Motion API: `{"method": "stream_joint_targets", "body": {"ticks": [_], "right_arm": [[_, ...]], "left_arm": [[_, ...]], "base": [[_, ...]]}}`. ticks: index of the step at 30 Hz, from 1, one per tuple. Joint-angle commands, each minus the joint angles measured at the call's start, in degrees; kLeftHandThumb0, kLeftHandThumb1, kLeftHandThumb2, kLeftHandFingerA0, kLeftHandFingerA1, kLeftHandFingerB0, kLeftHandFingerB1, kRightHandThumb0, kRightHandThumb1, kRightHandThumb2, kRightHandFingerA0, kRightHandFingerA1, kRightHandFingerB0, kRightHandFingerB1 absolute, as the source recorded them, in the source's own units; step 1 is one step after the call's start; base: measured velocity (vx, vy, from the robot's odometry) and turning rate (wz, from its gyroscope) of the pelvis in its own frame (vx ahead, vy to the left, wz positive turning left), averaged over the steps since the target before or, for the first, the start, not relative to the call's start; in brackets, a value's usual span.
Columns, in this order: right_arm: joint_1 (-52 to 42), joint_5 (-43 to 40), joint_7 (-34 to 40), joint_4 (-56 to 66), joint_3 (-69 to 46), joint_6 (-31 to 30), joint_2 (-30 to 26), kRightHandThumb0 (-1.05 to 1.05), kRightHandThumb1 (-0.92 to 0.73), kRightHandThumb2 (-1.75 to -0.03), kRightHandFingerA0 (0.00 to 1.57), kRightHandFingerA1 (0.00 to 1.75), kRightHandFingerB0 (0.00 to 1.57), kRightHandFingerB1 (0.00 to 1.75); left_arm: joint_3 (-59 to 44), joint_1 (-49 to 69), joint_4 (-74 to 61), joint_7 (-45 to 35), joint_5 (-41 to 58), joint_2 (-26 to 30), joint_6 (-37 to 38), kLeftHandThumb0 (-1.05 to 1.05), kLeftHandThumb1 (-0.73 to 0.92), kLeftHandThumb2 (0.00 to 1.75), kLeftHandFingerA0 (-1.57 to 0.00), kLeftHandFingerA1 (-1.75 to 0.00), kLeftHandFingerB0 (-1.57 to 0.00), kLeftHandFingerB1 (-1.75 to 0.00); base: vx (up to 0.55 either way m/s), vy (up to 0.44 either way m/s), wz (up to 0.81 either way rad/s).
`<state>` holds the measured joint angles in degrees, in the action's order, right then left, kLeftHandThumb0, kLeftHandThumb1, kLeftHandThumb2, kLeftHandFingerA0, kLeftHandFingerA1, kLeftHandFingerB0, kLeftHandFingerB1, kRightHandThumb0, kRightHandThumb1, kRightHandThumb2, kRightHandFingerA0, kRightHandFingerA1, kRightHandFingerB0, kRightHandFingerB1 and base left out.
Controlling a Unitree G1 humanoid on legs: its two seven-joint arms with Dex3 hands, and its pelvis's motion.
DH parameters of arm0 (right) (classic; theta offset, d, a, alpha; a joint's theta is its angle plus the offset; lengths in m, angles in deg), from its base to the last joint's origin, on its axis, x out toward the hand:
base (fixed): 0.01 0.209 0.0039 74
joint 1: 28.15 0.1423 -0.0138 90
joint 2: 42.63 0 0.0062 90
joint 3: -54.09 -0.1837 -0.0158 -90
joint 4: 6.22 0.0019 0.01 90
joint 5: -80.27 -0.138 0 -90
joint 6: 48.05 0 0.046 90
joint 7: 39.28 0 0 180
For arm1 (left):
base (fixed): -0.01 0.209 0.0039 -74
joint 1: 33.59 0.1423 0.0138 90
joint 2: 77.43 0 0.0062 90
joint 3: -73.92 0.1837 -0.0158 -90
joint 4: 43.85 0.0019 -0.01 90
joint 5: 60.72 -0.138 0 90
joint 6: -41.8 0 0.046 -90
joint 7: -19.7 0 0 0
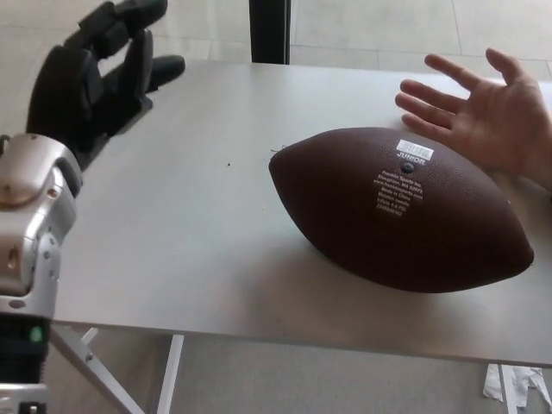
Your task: The robot uses both its hands to grab the left and right ends of a football kept in the middle of the desk infront of it, lifts it up and places it in the palm of a person
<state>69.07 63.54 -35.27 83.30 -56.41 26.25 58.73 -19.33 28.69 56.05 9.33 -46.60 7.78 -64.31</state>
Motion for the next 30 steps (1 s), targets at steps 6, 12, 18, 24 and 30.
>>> {"method": "stream_joint_targets", "body": {"ticks": [6, 12, 18, 24, 30], "right_arm": [[-2.48, 1.72, 2.32, -4.45, 0.71, 1.86, 2.05, -0.85, -0.69, -1.06, 0.49, 0.56, 0.36, 0.48], [-4.14, -0.70, 5.70, -0.91, -1.73, 0.58, 6.80, -0.84, -0.71, -1.07, 0.55, 0.57, 0.37, 0.48], [-8.91, 0.09, 7.24, 4.96, -0.90, 1.56, 12.48, -0.82, -0.70, -1.09, 0.52, 0.58, 0.34, 0.47], [-12.36, 4.62, 6.59, 6.07, 3.95, 3.52, 13.17, -0.88, -0.92, -0.71, 0.56, 0.43, 0.34, 0.32], [-13.39, 5.96, 7.39, 8.29, 7.04, 3.66, 13.48, -0.86, -0.92, -0.69, 0.57, 0.38, 0.38, 0.32]], "left_arm": [[5.83, 5.76, 1.70, 1.44, -7.33, 0.40, -0.78, -0.79, 0.92, 0.75, -0.41, -0.48, -0.25, -0.38], [10.05, 6.62, 4.57, 0.64, -11.03, 1.11, 0.02, -0.83, 0.92, 0.75, -0.42, -0.49, -0.26, -0.39], [11.40, 4.56, 9.86, 1.14, -11.58, -1.81, 2.87, -0.85, 0.91, 0.75, -0.41, -0.51, -0.23, -0.39], [12.11, 1.37, 14.59, 2.06, -13.39, -4.53, 5.44, -0.82, 0.91, 0.79, -0.41, -0.53, -0.21, -0.41], [10.87, -1.12, 18.04, 2.31, -13.82, -4.87, 6.84, -0.81, 0.82, 1.16, -0.39, -0.60, -0.20, -0.50]], "base": [[0.00, 0.000, 0.00], [0.00, 0.000, 0.00], [0.00, 0.000, 0.00], [0.00, 0.000, 0.00], [0.00, 0.000, 0.00]]}}
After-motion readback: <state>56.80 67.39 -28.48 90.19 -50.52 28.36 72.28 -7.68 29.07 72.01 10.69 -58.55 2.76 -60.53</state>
